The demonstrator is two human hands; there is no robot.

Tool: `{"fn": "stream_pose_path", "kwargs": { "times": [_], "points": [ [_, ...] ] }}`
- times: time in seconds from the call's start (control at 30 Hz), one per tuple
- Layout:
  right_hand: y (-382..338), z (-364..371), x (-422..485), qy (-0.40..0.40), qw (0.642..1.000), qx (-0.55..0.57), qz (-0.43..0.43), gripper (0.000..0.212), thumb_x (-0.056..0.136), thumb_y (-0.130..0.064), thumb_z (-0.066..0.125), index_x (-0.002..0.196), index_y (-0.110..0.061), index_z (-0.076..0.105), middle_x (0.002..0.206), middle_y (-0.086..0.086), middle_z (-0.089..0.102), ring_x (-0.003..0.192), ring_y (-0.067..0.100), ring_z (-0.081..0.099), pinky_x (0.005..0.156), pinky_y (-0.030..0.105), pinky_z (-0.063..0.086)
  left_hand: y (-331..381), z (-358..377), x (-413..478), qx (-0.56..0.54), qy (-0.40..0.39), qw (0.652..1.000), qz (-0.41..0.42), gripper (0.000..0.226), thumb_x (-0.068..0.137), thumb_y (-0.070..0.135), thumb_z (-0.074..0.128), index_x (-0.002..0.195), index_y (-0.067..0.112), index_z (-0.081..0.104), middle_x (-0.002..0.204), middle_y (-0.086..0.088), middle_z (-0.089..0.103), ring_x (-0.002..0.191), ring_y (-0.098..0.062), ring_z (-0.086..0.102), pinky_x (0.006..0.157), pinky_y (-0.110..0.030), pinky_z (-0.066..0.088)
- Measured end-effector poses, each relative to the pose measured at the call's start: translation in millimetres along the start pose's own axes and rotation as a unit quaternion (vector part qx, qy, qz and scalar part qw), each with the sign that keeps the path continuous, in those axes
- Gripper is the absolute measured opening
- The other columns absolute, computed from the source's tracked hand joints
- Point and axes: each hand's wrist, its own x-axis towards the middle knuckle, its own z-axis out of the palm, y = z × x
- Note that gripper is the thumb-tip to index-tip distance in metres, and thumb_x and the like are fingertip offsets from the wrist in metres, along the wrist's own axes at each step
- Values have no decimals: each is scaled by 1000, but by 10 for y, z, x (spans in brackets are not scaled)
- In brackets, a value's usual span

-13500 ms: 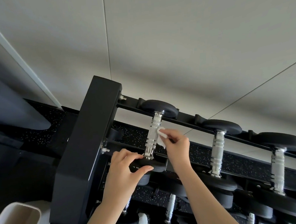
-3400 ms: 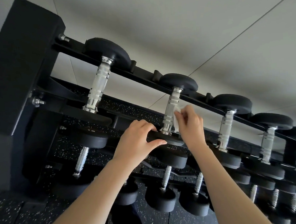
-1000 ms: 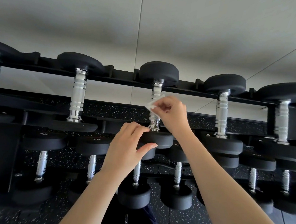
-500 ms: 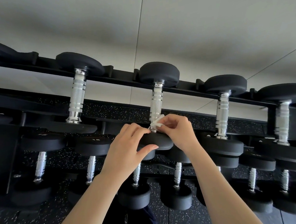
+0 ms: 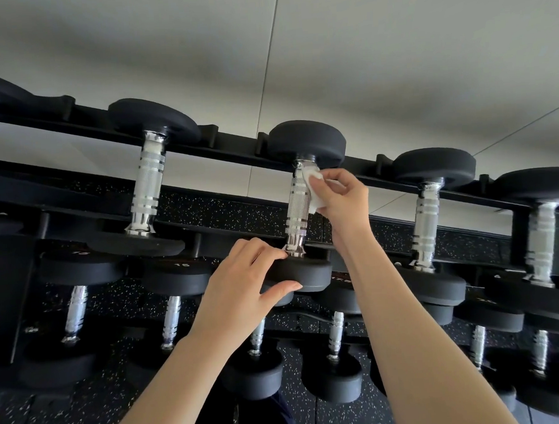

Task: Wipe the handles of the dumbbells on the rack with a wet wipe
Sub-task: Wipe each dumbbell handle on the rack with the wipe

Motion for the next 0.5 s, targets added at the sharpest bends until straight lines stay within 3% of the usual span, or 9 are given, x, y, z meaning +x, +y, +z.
{"fn": "stream_pose_path", "kwargs": {
  "times": [0.23,0.5],
  "points": [
    [116,-57,-39,-28,1000,-8,7,6,88,-16,62,86,-19,59,81,-1,73,80,20,65,82,45,53,-14,12,-5,7,-3,1000,2,48,83,59,47,106,19,62,100,11,53,97,-8,47,70,-12,38],
    [159,-16,105,-75,987,137,43,3,95,-11,51,93,-12,52,89,5,64,84,20,59,85,40,50,-19,20,1,10,-4,1000,5,47,83,59,47,105,20,62,99,11,53,96,-6,46,68,-12,38]
  ]
}}
